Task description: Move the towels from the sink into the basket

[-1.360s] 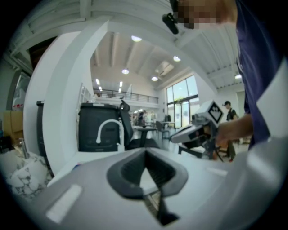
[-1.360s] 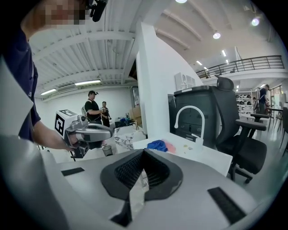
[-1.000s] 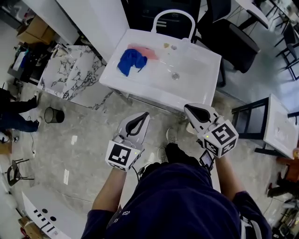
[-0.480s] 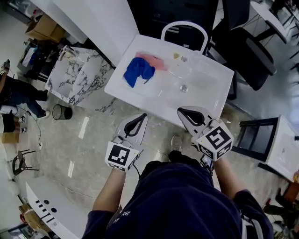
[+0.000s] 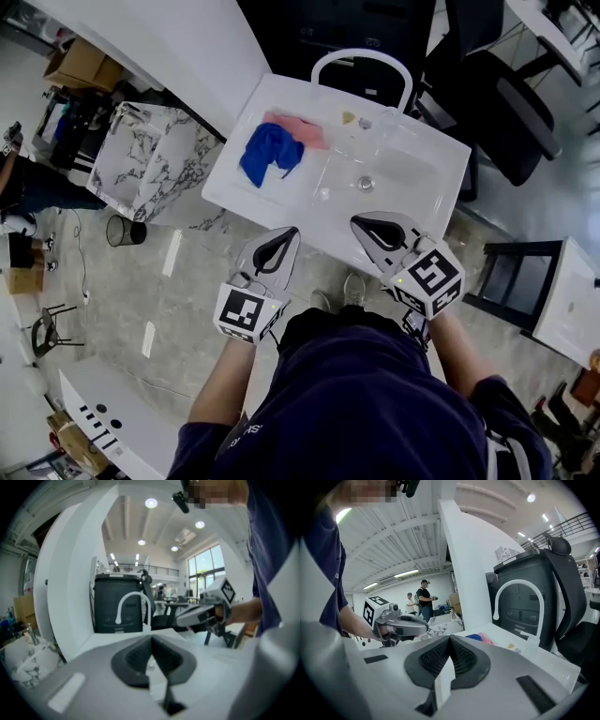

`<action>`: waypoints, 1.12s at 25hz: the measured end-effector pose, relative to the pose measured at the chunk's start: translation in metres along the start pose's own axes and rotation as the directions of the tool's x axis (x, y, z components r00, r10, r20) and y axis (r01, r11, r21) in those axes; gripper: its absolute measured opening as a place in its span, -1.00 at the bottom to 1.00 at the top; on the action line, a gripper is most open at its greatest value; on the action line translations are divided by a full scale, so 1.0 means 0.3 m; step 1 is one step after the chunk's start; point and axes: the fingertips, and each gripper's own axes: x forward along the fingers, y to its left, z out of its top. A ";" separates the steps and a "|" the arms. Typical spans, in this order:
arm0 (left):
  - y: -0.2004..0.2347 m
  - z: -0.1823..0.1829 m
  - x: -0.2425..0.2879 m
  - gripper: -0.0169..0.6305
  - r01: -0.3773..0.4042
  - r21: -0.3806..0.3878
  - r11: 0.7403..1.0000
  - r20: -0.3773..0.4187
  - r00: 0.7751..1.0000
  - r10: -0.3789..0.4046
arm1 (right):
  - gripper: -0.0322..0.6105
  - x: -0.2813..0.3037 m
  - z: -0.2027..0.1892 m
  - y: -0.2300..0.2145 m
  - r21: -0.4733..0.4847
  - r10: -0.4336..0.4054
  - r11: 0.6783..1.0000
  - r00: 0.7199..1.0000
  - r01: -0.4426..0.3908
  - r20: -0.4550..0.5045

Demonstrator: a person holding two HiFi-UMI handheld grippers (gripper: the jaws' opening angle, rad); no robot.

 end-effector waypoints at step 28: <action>0.614 -0.177 0.235 -0.94 0.176 -0.007 0.984 -0.049 0.983 -0.176 | -0.88 0.478 0.019 -0.140 0.136 -0.208 0.965 0.972 0.223 -0.113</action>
